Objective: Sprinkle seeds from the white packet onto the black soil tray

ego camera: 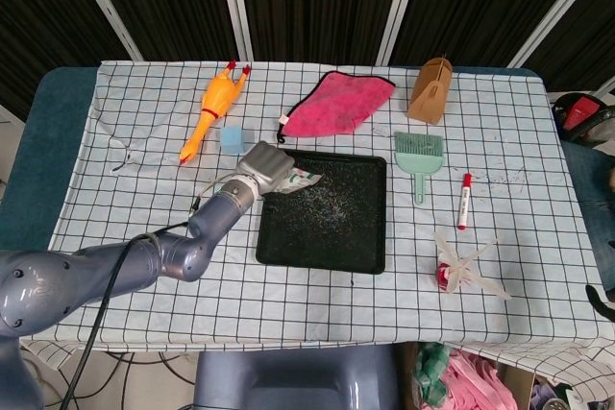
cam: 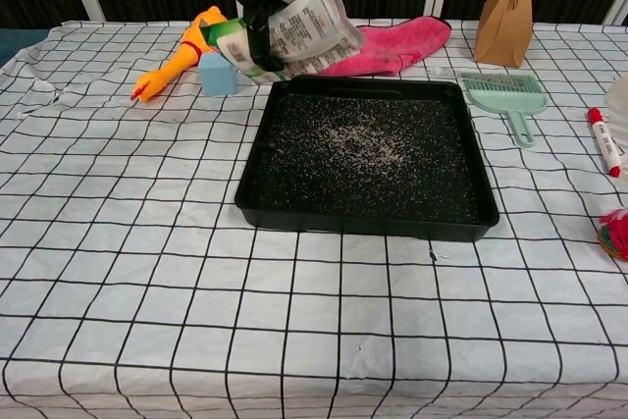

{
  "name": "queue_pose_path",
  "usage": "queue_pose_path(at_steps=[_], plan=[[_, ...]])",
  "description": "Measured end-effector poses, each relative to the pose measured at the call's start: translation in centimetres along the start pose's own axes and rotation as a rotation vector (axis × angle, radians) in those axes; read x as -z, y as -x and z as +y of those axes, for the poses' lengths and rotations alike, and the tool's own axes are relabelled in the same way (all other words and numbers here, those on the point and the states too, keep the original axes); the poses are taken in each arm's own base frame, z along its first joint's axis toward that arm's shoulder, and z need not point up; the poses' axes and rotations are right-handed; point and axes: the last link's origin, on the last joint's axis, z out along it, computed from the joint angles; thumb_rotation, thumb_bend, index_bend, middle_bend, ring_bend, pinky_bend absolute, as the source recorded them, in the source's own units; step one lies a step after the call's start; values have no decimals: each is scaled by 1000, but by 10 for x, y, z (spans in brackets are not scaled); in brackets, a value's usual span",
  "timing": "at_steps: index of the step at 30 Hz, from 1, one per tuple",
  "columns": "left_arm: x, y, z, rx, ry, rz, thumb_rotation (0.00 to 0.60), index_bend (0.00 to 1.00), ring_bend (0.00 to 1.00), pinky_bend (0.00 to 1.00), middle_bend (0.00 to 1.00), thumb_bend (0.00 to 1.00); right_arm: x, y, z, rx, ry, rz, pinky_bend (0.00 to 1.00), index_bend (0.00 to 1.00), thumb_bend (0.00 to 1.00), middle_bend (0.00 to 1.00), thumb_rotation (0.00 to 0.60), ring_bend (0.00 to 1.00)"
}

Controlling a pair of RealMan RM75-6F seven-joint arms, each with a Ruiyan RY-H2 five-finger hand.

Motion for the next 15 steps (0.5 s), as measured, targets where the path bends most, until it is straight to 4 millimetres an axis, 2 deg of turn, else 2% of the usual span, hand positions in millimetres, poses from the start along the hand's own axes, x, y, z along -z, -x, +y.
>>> queue_pose_path(at_steps=[15], plan=[[4,-3,-1,-46,-49,-53,600,442,342,444,483,681,0,1,0,9,3,-1,335,260,196,39,600,146]])
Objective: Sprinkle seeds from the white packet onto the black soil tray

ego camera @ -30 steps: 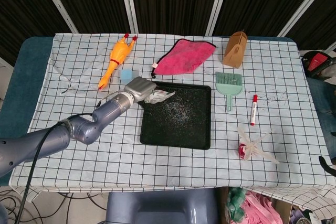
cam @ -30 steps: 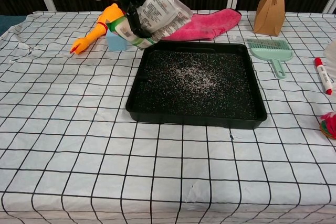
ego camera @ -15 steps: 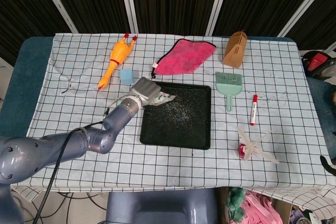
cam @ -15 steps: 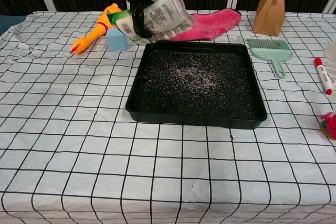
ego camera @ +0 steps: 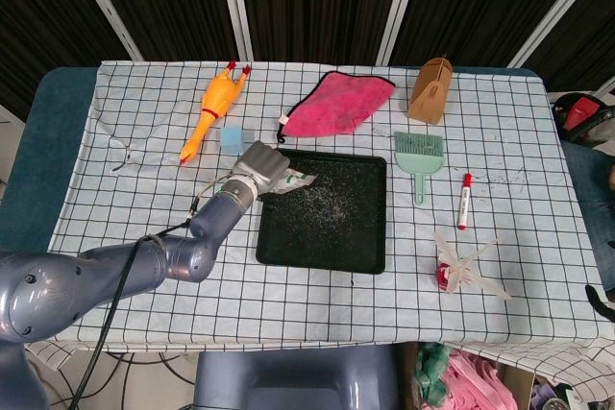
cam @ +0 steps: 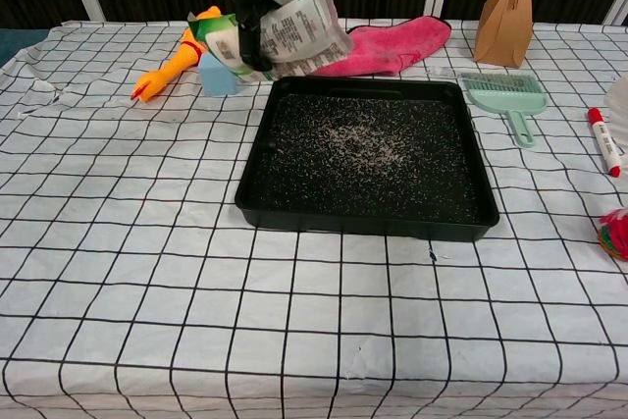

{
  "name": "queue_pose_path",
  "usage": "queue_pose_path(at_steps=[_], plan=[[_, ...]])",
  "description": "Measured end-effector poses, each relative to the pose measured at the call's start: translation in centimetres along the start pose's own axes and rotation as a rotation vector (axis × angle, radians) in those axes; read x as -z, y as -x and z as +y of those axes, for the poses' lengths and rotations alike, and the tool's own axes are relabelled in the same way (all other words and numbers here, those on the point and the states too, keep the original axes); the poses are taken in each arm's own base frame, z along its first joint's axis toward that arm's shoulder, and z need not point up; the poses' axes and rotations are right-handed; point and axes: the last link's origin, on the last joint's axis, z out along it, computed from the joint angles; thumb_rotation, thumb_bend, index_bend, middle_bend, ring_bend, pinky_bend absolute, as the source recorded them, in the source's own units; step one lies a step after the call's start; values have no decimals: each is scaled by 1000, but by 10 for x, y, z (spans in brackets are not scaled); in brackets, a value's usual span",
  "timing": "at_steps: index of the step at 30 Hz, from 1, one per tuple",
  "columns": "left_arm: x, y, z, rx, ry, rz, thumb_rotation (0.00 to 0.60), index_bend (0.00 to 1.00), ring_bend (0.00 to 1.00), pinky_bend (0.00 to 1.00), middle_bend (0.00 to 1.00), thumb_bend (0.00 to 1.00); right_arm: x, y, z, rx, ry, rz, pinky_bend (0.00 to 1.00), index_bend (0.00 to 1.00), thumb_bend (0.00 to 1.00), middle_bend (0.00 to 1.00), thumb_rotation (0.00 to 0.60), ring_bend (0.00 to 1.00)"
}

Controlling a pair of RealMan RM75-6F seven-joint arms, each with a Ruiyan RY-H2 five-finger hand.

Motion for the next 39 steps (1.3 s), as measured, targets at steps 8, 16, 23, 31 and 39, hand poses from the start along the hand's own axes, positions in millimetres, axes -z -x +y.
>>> queue_pose_path(at_steps=[8,16,23,31,39], plan=[[0,-2,-1,0,-5,-40,600,454,342,444,486,683,0,0,1,5,8,1,335,260,196,40,600,146],[0,-6,1,-2,-1,-55,600,474,344,444,494,689,0,0,1,10,12,0,335,260,196,39,600,146],[2,-7,0,-8,-13,-74,600,478,345,444,497,692,0,0,2,11,16,2,335,260,196,39,600,146],[3,-7,1,3,-22,-113,600,489,350,444,508,692,-1,1,2,13,16,-1,335,260,196,39,600,146],[0,-9,4,-15,-33,-126,600,496,350,444,513,693,-1,0,3,10,20,3,335,260,196,39,600,146]])
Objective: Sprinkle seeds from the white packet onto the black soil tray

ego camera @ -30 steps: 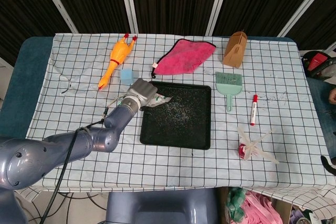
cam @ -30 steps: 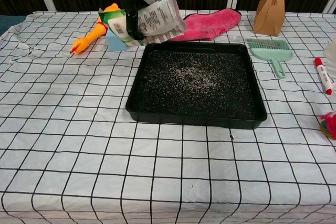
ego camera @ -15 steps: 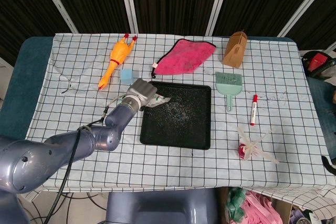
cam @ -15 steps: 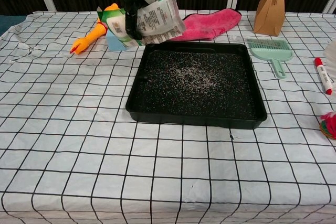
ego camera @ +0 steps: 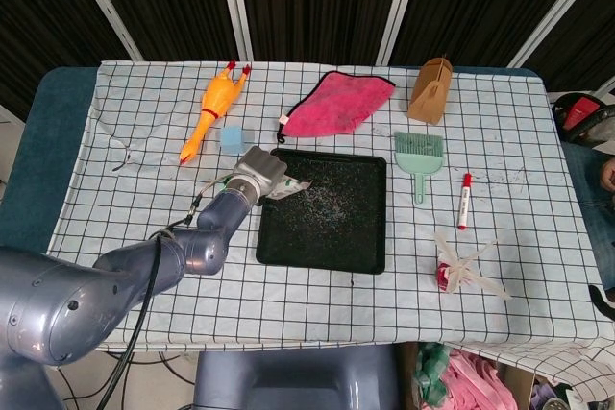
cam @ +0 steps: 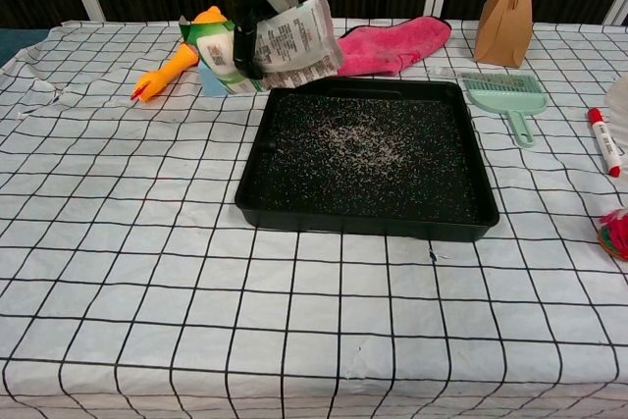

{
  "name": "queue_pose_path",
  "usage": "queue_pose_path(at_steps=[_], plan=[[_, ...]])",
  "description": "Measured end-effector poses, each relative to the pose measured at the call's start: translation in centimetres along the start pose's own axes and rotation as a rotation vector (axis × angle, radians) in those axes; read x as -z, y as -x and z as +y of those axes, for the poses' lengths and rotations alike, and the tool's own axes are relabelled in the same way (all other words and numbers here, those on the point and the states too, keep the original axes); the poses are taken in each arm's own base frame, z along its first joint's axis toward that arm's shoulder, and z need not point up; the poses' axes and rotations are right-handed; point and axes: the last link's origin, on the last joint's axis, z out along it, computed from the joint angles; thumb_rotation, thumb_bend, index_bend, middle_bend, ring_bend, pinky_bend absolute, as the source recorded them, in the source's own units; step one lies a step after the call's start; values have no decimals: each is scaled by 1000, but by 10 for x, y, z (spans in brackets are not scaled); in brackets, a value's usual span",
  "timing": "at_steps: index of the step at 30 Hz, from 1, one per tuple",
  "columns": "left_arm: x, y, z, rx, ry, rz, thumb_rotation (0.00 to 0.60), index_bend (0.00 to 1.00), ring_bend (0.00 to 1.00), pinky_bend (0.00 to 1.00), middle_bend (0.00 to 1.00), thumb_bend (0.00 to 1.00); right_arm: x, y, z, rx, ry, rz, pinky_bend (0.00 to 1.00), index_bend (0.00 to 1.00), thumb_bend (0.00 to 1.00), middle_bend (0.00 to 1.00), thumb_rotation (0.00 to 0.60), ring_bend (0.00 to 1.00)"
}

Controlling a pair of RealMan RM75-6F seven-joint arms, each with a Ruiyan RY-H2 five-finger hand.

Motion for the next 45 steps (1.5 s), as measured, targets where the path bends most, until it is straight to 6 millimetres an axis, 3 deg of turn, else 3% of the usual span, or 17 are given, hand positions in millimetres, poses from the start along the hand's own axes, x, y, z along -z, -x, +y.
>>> queue_pose_path(at_steps=[45], plan=[[-2,-5,22,-142,-103,-46,600,487,350,412,494,691,-1,-2,3,-11,9,5,335,260,196,39,600,146]])
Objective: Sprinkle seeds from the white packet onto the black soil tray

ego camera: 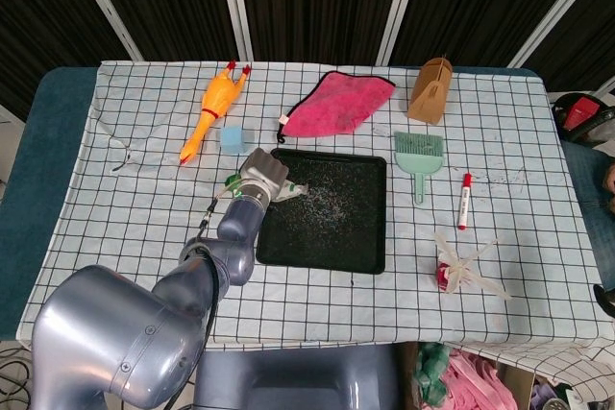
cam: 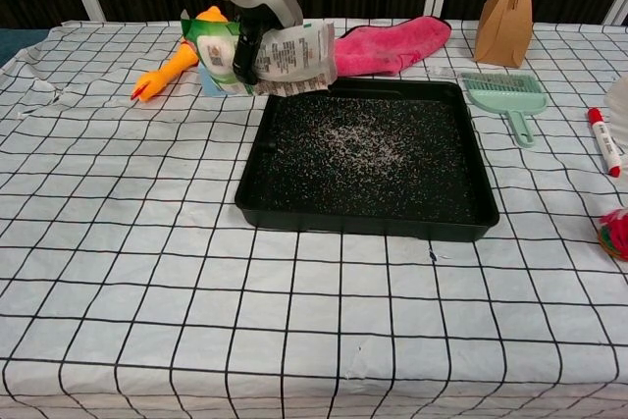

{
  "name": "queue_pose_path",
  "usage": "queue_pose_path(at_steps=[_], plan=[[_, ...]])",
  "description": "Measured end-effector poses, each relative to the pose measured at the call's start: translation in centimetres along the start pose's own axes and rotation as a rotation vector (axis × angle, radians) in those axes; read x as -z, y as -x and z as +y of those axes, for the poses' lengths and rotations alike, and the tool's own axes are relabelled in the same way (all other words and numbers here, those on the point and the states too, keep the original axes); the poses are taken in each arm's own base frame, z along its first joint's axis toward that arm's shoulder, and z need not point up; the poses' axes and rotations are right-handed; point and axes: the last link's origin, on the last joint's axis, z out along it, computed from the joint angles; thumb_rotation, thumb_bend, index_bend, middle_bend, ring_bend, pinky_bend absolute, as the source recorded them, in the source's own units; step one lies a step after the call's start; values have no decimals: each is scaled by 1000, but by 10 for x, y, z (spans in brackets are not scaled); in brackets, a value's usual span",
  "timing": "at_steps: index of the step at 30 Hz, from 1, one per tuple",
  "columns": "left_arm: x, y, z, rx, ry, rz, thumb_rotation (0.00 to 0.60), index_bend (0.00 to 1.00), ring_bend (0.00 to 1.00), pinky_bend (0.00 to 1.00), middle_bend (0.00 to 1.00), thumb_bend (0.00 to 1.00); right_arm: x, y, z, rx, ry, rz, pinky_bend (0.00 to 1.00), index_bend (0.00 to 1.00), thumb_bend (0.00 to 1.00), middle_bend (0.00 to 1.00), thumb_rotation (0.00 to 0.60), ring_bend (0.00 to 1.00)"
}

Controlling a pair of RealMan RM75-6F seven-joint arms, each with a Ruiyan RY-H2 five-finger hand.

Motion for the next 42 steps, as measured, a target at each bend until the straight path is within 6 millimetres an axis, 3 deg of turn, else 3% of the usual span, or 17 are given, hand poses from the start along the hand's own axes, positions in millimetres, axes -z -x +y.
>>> queue_pose_path(at_steps=[29,42], plan=[[-2,0,3,-26,-24,-39,600,480,350,401,479,682,-1,0,1,1,4,-1,335,260,197,39,600,146],[-5,-5,4,8,6,20,600,492,350,398,480,679,0,0,0,1,0,1,335,260,197,40,600,146]])
